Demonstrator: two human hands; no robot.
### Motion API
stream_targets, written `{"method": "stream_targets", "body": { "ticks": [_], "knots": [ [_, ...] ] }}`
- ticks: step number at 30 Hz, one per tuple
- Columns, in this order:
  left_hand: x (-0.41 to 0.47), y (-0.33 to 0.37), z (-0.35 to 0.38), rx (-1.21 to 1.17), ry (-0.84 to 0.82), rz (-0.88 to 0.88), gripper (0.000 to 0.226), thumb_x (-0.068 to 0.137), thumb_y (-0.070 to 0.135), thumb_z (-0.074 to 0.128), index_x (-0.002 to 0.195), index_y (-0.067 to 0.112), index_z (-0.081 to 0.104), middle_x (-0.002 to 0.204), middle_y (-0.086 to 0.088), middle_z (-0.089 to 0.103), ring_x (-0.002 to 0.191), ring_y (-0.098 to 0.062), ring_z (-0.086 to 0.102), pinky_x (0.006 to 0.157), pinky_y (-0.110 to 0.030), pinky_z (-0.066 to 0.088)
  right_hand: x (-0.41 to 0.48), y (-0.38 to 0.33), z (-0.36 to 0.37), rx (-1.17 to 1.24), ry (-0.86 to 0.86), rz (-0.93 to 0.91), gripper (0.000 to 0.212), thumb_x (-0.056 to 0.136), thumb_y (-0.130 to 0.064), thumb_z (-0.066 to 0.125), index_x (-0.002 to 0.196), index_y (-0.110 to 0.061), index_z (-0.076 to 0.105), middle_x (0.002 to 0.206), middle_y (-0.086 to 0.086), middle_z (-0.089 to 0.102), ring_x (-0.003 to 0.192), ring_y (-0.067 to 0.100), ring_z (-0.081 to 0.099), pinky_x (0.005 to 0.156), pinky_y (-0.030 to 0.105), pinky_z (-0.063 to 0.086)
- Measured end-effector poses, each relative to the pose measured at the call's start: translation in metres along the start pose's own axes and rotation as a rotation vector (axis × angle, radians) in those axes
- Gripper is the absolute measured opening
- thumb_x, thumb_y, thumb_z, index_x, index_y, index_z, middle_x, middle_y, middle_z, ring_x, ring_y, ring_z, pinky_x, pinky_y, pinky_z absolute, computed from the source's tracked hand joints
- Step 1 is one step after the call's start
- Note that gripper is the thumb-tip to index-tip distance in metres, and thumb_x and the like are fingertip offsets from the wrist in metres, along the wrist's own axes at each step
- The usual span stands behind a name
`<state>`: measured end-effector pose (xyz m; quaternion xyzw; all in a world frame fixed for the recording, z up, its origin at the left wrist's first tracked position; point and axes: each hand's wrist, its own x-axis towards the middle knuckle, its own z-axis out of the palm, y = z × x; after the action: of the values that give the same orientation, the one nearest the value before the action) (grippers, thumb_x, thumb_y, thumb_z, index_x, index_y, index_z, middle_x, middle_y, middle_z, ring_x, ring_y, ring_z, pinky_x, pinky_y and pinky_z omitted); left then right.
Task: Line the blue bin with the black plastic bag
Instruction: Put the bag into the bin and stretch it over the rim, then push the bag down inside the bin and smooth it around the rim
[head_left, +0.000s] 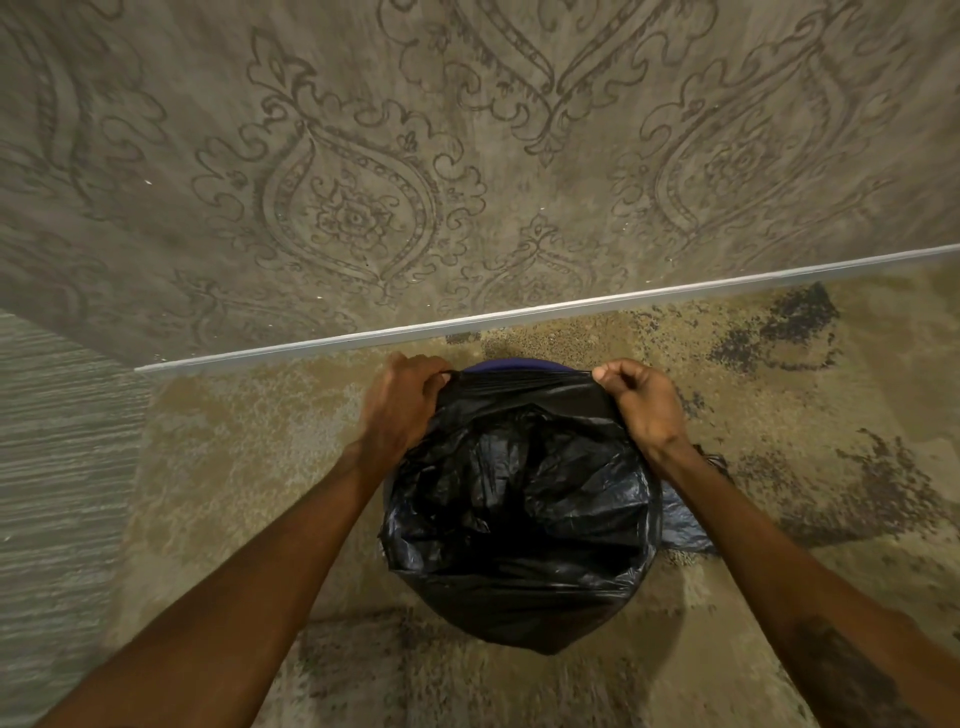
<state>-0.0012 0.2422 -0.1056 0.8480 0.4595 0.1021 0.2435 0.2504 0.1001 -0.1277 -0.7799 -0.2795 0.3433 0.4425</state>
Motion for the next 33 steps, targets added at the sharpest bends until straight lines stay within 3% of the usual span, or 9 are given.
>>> {"method": "stream_targets", "body": {
  "ticks": [5, 8, 10, 13, 17, 21, 26, 30, 33],
  "knots": [
    [-0.016, 0.002, 0.007, -0.053, 0.122, 0.020, 0.021, 0.095, 0.012, 0.052, 0.106, 0.014, 0.070, 0.100, -0.008, 0.071, 0.093, -0.029, 0.064, 0.082, -0.041, 0.050, -0.005, -0.001, 0.003, -0.155, -0.074, -0.138, 0.012, 0.100, -0.023, 0.056, 0.094, -0.020, 0.065, 0.089, -0.005, 0.067, 0.082, 0.008, 0.060, 0.069, 0.020, 0.047],
    [-0.022, 0.014, 0.008, -0.052, 0.173, -0.040, 0.020, 0.094, 0.019, 0.055, 0.107, 0.017, 0.071, 0.099, -0.007, 0.069, 0.092, -0.029, 0.064, 0.080, -0.041, 0.052, -0.017, -0.002, 0.004, -0.295, -0.071, -0.343, 0.019, 0.102, -0.023, 0.052, 0.112, -0.016, 0.066, 0.106, -0.003, 0.059, 0.092, 0.007, 0.055, 0.083, 0.024, 0.047],
    [-0.021, 0.020, 0.007, -0.012, 0.188, -0.064, 0.020, 0.093, 0.022, 0.056, 0.104, 0.019, 0.072, 0.097, -0.007, 0.070, 0.091, -0.029, 0.064, 0.081, -0.040, 0.050, -0.022, -0.005, 0.005, -0.407, -0.081, -0.463, 0.025, 0.100, -0.024, 0.056, 0.121, -0.017, 0.067, 0.108, -0.001, 0.056, 0.100, 0.011, 0.051, 0.087, 0.026, 0.043],
    [-0.019, 0.026, 0.004, 0.075, 0.163, -0.064, 0.020, 0.093, 0.026, 0.055, 0.104, 0.019, 0.071, 0.100, -0.006, 0.072, 0.092, -0.030, 0.065, 0.085, -0.041, 0.049, -0.025, -0.011, 0.007, -0.537, -0.062, -0.579, 0.025, 0.092, -0.020, 0.068, 0.117, -0.017, 0.073, 0.108, 0.002, 0.061, 0.101, 0.015, 0.051, 0.081, 0.024, 0.041],
    [-0.016, 0.028, 0.007, 0.025, 0.144, -0.090, 0.019, 0.094, 0.025, 0.055, 0.101, 0.017, 0.071, 0.100, -0.006, 0.071, 0.092, -0.028, 0.064, 0.085, -0.042, 0.049, -0.020, -0.017, 0.010, -0.501, -0.029, -0.511, 0.015, 0.092, -0.020, 0.068, 0.102, -0.014, 0.078, 0.101, 0.001, 0.065, 0.099, 0.018, 0.053, 0.080, 0.021, 0.038],
    [-0.025, 0.031, 0.021, -0.189, 0.250, -0.203, 0.013, 0.094, 0.017, 0.058, 0.095, 0.011, 0.070, 0.093, -0.008, 0.066, 0.085, -0.026, 0.061, 0.072, -0.029, 0.042, -0.016, -0.019, 0.013, -0.412, 0.023, -0.429, 0.015, 0.095, -0.023, 0.063, 0.096, -0.013, 0.074, 0.096, 0.001, 0.066, 0.096, 0.019, 0.055, 0.077, 0.021, 0.033],
    [-0.032, 0.025, 0.028, -0.188, 0.318, -0.227, 0.016, 0.095, 0.014, 0.057, 0.096, 0.008, 0.072, 0.091, -0.010, 0.066, 0.083, -0.026, 0.062, 0.072, -0.027, 0.040, -0.013, -0.023, 0.022, -0.428, 0.022, -0.371, 0.018, 0.096, -0.024, 0.061, 0.094, -0.010, 0.074, 0.098, 0.006, 0.068, 0.092, 0.021, 0.058, 0.080, 0.032, 0.046],
    [-0.020, 0.006, 0.007, -0.235, 0.117, -0.101, 0.015, 0.093, 0.017, 0.062, 0.096, 0.011, 0.075, 0.089, -0.001, 0.071, 0.081, -0.012, 0.060, 0.076, -0.025, 0.043, -0.005, -0.028, 0.020, -0.361, -0.046, -0.264, 0.022, 0.096, -0.025, 0.061, 0.080, -0.012, 0.069, 0.079, -0.002, 0.062, 0.071, 0.013, 0.054, 0.063, 0.022, 0.036],
    [-0.011, -0.008, -0.001, -0.287, -0.001, -0.120, 0.016, 0.093, 0.020, 0.063, 0.096, 0.014, 0.077, 0.085, 0.000, 0.075, 0.079, -0.009, 0.064, 0.075, -0.026, 0.047, 0.010, -0.039, 0.020, -0.343, -0.217, -0.116, 0.030, 0.095, -0.026, 0.064, 0.076, -0.004, 0.066, 0.065, -0.004, 0.057, 0.059, 0.009, 0.049, 0.057, 0.024, 0.039]
  ]
}}
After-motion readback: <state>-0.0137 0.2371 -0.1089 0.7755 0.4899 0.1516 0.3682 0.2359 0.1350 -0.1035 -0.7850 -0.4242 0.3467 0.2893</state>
